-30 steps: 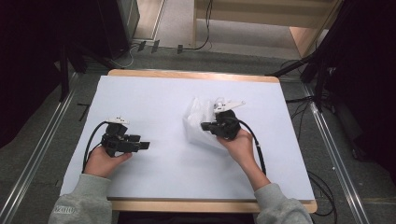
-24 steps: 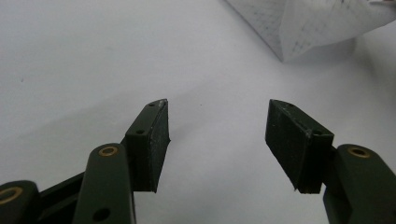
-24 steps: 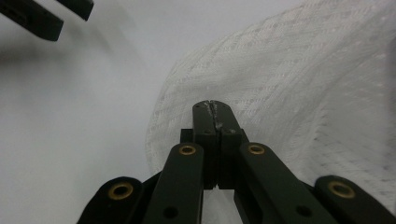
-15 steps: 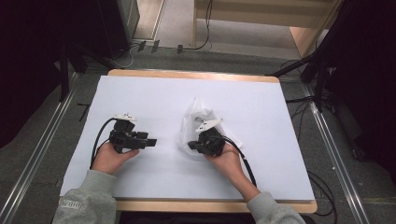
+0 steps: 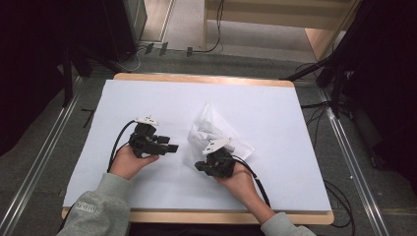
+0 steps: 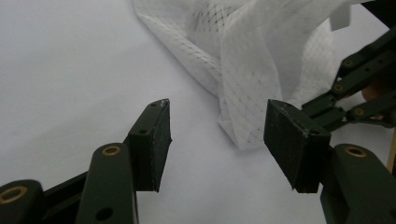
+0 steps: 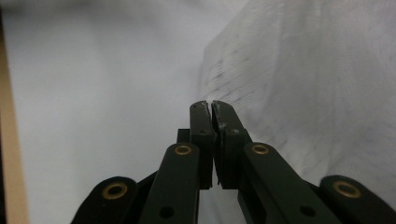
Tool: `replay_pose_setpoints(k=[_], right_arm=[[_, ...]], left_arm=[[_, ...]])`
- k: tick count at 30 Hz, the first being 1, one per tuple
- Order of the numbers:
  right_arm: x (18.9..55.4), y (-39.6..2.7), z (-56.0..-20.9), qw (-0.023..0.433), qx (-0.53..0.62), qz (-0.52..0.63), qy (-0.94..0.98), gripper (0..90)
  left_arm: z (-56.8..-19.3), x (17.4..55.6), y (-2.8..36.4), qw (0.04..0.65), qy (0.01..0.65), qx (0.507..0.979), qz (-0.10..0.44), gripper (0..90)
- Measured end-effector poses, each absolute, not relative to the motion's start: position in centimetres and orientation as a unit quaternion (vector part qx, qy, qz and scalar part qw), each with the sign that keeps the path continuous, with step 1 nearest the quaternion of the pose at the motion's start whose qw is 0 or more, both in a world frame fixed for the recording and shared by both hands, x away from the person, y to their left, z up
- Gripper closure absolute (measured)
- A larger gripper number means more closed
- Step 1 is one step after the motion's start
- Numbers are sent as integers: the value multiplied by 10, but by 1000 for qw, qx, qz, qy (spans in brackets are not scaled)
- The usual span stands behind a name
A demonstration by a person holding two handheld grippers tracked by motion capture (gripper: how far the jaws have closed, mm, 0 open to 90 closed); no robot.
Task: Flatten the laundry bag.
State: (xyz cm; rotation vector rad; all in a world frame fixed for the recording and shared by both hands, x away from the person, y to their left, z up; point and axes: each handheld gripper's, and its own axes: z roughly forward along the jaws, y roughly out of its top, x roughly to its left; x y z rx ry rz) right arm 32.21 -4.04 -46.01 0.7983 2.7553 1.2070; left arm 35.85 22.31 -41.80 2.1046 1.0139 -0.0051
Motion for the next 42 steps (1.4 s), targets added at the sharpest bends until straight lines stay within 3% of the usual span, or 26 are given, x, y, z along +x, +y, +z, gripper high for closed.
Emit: replay_pose_setpoints(k=[7,14,16,17,21,25,26,28,31,35,42], right_arm=[[305,-62,-439,19,261,400,879,900],[317,-106,-424,52,318,421,848,869],[326,-119,-425,57,344,421,837,767],[326,-119,-425,57,344,421,837,767],[338,-135,-429,65,377,414,826,562],[345,-141,-437,62,386,409,824,467],[351,-141,-446,40,396,399,826,453],[354,-140,-452,33,400,392,828,455],[361,-135,-464,19,402,381,832,538],[370,-128,-464,23,402,402,822,787],[369,-116,-450,46,380,430,818,844]], left_arm=[[-419,364,215,391,392,833,-9,420],[-420,366,213,388,390,835,-11,418],[-420,366,213,387,390,835,-10,417],[-419,365,214,386,392,835,-9,417],[-419,365,218,386,395,834,-7,417],[-419,365,221,386,400,831,-6,416],[-419,365,222,386,400,831,-5,416],[-419,364,224,384,402,831,-2,416],[-419,364,229,386,406,828,-1,416],[-418,364,236,389,414,823,3,417],[-413,362,263,398,438,806,14,414]])
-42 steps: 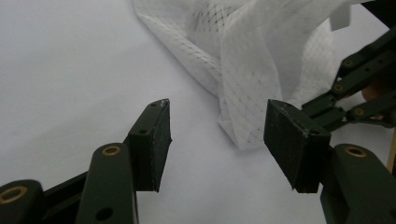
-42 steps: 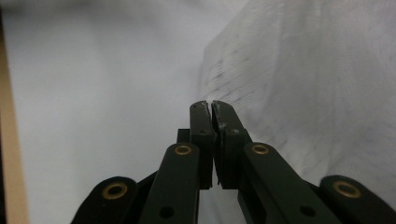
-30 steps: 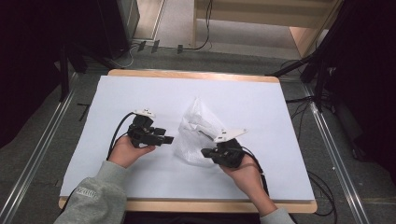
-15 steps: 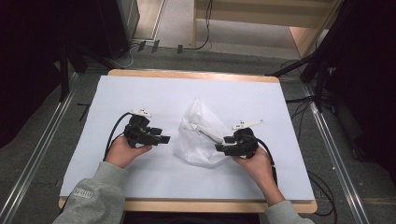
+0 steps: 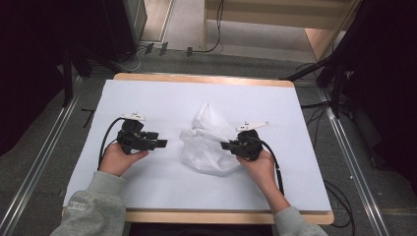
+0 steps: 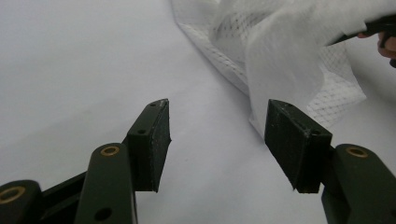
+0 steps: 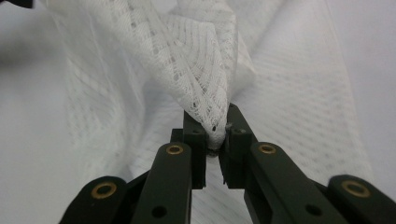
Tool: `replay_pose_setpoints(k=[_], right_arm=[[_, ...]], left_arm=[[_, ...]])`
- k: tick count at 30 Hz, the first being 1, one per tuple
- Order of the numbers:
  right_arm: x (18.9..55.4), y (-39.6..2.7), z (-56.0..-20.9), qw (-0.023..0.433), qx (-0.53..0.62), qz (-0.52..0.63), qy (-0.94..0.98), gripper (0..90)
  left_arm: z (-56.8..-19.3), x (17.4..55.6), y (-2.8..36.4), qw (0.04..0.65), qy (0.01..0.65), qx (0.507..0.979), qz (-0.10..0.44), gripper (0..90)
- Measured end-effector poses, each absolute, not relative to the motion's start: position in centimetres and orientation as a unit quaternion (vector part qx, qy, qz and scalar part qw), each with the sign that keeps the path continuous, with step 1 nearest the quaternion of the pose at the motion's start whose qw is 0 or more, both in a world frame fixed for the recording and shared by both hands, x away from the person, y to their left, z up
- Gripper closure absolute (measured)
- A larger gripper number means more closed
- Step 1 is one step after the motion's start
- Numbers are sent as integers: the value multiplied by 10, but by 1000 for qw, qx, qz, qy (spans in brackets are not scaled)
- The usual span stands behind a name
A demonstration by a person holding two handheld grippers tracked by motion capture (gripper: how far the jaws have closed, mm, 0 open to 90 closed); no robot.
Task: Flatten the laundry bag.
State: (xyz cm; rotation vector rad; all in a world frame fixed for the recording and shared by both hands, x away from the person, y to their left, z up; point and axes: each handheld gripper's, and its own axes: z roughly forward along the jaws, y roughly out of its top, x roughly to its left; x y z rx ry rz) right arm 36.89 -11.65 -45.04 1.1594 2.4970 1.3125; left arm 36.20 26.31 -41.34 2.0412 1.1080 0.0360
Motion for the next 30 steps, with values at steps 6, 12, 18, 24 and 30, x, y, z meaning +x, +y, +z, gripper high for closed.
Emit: replay_pose_setpoints(k=[6,12,18,24,30], right_arm=[[360,-92,-435,57,330,455,825,842],[357,-66,-434,47,297,457,837,840],[359,-42,-435,33,273,457,846,835],[360,-23,-436,22,253,455,854,834],[361,-13,-438,11,243,452,858,790]], left_arm=[[-414,358,287,395,466,791,28,414],[-414,350,296,390,476,787,39,414],[-415,340,304,391,488,779,47,413],[-416,329,311,387,498,774,53,413],[-416,324,316,389,503,770,57,413]])
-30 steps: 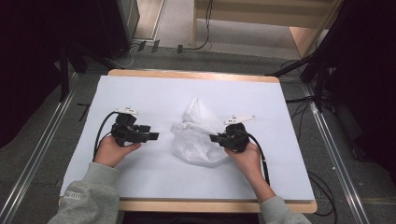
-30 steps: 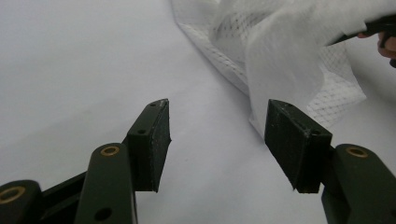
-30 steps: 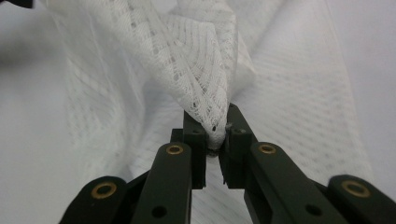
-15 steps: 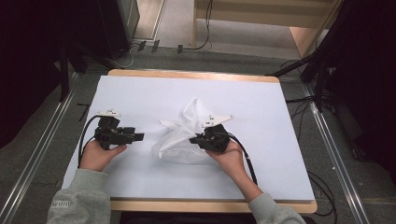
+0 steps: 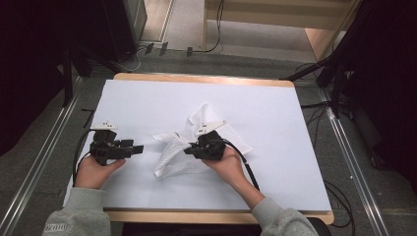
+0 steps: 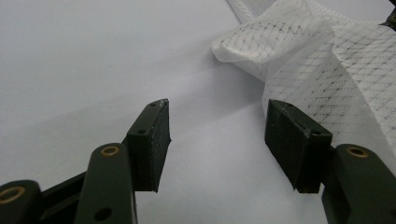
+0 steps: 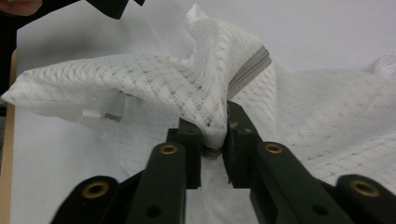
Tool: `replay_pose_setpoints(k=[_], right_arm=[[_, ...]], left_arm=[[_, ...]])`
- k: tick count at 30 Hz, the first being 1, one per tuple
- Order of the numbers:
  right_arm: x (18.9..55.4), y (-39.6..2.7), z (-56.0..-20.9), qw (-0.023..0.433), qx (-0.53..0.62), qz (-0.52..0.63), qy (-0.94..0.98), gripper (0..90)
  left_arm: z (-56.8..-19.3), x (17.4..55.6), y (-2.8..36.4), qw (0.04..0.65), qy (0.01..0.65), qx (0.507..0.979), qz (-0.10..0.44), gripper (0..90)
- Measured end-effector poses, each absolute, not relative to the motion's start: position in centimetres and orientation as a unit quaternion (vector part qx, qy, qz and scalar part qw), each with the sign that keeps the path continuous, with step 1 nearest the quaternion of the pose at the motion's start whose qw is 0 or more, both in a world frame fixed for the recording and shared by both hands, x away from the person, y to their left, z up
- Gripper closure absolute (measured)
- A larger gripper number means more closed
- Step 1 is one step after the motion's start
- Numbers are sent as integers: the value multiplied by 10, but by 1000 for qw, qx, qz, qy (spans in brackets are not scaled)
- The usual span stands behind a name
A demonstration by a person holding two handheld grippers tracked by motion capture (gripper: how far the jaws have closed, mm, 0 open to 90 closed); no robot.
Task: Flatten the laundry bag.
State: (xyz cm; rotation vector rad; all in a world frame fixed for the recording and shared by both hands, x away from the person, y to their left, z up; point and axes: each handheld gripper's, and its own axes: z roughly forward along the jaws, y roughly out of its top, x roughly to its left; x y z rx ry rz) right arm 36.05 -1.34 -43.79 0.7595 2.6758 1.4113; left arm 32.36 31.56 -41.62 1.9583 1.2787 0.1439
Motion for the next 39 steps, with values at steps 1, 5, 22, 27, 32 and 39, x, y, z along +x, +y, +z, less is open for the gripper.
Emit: replay_pose_setpoints(k=[1,5,22,27,32,39], right_arm=[[361,-13,-438,10,242,454,858,736],[362,-23,-426,10,247,468,848,502],[363,-99,-419,50,310,457,832,509],[366,-118,-426,70,337,439,830,509],[375,-146,-439,86,383,424,816,504],[387,-165,-454,85,421,408,806,500]], left_arm=[[-416,324,316,389,503,770,57,413],[-415,324,315,391,502,769,55,414],[-385,332,272,417,432,800,27,436],[-383,335,246,415,397,818,-4,400],[-389,338,227,397,386,833,-16,357],[-408,345,218,362,394,845,-31,675]])
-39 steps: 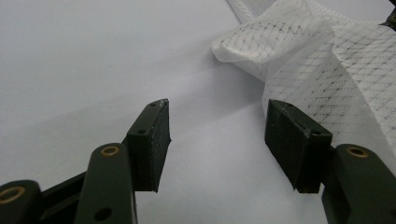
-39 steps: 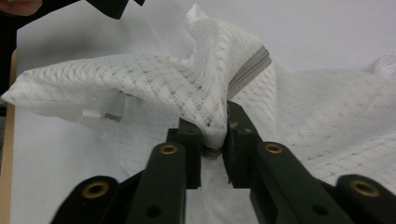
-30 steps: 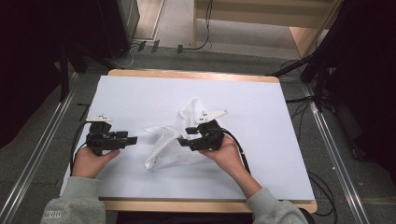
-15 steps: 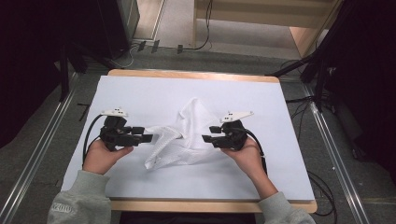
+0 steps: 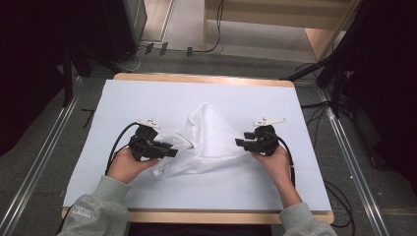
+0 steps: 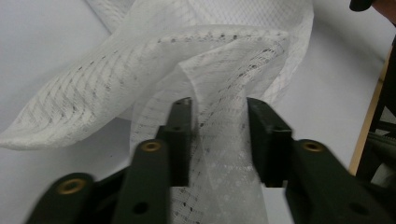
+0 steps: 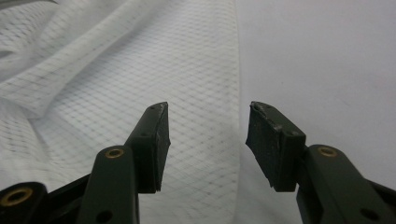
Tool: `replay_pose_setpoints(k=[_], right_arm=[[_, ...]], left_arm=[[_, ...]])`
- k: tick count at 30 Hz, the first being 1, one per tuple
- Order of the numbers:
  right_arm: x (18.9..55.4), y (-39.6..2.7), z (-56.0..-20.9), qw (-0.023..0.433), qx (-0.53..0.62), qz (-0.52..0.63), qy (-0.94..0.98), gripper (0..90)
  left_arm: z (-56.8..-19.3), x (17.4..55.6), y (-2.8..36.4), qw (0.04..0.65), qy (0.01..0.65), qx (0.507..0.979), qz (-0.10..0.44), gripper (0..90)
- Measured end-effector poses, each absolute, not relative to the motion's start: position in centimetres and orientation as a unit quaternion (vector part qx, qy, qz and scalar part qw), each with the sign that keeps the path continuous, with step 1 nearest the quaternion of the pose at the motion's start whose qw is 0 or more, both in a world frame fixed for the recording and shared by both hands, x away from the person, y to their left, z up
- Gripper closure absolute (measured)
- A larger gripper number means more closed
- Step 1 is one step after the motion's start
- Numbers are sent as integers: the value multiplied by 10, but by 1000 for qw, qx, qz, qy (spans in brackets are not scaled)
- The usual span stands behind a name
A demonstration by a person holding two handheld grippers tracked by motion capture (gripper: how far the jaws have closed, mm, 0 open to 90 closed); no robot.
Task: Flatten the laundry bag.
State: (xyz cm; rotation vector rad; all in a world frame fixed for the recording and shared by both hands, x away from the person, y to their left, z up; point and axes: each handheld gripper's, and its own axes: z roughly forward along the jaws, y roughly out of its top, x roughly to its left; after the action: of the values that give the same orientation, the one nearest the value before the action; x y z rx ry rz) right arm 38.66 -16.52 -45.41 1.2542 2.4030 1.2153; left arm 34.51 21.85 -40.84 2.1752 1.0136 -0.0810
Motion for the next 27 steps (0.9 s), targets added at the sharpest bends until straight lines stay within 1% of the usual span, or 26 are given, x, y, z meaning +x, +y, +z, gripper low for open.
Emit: replay_pose_setpoints(k=[2,3,4,6,10,11,13,15,17,18,21,27], right_arm=[[389,-166,-459,85,424,399,809,501],[391,-165,-461,87,424,393,811,501],[392,-165,-463,90,423,389,813,500],[395,-163,-466,94,427,382,814,501],[400,-162,-473,86,435,371,816,516],[400,-162,-472,83,437,372,815,542],[400,-160,-472,79,432,372,818,622],[399,-157,-472,87,428,364,823,718],[398,-154,-471,95,428,353,827,827],[399,-153,-470,96,429,347,829,900],[401,-153,-469,85,428,344,831,900],[405,-163,-458,94,440,360,817,900]], left_arm=[[-409,346,221,364,389,845,-37,778],[-408,346,222,368,388,844,-38,816],[-408,346,224,369,387,844,-37,848],[-407,346,228,374,389,841,-36,883],[-404,346,239,387,400,830,-27,891],[-403,346,244,391,406,826,-26,891],[-402,346,248,396,412,821,-22,892],[-401,346,254,401,418,815,-18,893],[-400,345,258,403,423,812,-16,893],[-400,345,260,404,426,810,-13,893],[-398,344,266,409,433,804,-8,892],[-396,341,281,421,453,786,5,892]])
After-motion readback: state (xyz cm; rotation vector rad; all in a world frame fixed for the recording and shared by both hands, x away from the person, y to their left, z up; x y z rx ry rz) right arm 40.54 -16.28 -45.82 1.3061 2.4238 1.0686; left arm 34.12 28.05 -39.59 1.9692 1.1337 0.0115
